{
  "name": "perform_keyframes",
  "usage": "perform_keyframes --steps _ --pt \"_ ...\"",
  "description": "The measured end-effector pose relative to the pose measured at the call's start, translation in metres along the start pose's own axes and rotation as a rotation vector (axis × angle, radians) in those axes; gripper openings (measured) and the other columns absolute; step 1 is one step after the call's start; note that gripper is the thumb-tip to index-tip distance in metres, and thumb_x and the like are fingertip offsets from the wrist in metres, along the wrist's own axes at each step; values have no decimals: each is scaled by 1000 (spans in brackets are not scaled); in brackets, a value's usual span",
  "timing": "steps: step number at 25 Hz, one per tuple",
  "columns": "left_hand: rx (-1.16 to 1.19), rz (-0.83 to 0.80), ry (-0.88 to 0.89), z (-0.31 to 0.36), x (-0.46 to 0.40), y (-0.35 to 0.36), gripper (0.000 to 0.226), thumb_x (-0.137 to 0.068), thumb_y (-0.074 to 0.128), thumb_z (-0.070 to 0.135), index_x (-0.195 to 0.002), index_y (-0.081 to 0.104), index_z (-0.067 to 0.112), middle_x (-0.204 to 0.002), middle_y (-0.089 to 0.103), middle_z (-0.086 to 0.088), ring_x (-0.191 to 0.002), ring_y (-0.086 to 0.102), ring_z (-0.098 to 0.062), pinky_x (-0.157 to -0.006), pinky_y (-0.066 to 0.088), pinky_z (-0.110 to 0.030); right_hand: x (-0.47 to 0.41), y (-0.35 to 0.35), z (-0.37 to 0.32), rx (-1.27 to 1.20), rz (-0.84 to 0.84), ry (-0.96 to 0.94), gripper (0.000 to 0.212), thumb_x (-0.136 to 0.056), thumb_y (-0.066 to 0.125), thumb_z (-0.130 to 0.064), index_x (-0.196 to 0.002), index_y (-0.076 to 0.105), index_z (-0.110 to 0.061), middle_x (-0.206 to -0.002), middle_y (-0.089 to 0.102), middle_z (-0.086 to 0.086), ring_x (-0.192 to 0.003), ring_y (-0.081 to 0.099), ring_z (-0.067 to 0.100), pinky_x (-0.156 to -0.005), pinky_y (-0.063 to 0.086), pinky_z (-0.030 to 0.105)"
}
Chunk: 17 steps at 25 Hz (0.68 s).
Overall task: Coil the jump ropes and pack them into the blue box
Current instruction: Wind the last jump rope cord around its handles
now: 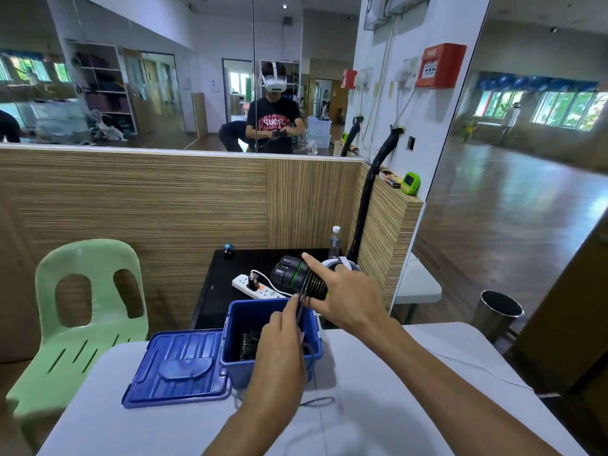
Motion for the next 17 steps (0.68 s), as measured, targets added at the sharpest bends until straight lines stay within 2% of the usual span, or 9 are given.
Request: perform_keyframes --steps 1,3,5,7,10,13,15,17 --pt "140 -1 -45 -4 -2 0 44 -95 53 13 -136 40 21 -104 56 8 -91 54 -7 -73 45 -16 0 -2 1 5 10 0 78 -85 42 -76 -152 12 -48 -101 63 4 -84 64 24 -60 40 30" --pt "238 -17 -56 -9 -12 0 17 -94 57 32 -107 58 22 -87 62 8 -79 59 -8 -64 44 -17 3 -1 -1 12 12 -13 79 -86 42 -75 -153 9 -48 -102 62 5 -85 64 25 -61 42 31" --pt "277 -35 -45 -13 -25 -3 22 -91 58 43 -89 66 23 -79 65 5 -71 60 -3 -60 45 -18 6 3 -4 19 -26 -22 80 -88 46 -69 -153 5 -48 -104 61 7 -87 62 25 -64 44 32" --pt "341 -12 -46 -13 -32 -8 27 -94 57 39 -79 68 20 -66 64 6 -57 55 1 -53 39 -13 6 2 -3 14 -22 -19 80 -88 47 -66 -153 5 -46 -104 60 8 -88 62 25 -66 45 33" --pt "456 3 -22 -7 -32 -8 26 -97 54 26 -79 68 14 -69 69 4 -64 64 -4 -57 46 -13 6 1 -1 25 3 -10 79 -88 45 -67 -154 8 -44 -103 60 8 -85 62 26 -65 46 33" --pt "733 -97 -64 -6 -32 5 24 -100 47 17 -92 63 2 -82 71 -7 -69 70 -21 -66 57 -31 7 6 4 19 -4 -3 79 -88 45 -69 -154 11 -43 -102 61 10 -83 62 27 -64 47 34" --pt "809 -179 -82 -6 -31 13 24 -102 45 16 -96 60 -2 -75 67 -8 -60 62 -19 -61 54 -29 10 8 6 26 -25 8 81 -86 46 -71 -154 11 -43 -103 61 10 -84 63 27 -66 50 35" --pt "837 -206 -72 -5 -26 19 26 -103 42 18 -94 56 -2 -61 52 -2 -52 43 -12 -51 39 -22 10 10 7 23 -47 13 81 -85 46 -72 -153 11 -44 -105 60 10 -86 63 27 -68 50 36"
Point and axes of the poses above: each hand's wrist, its own x-axis away from the middle knuckle, its own y-axis out of the palm, z = x × y, the point moved 9 cm from there along -x, towards the middle knuckle
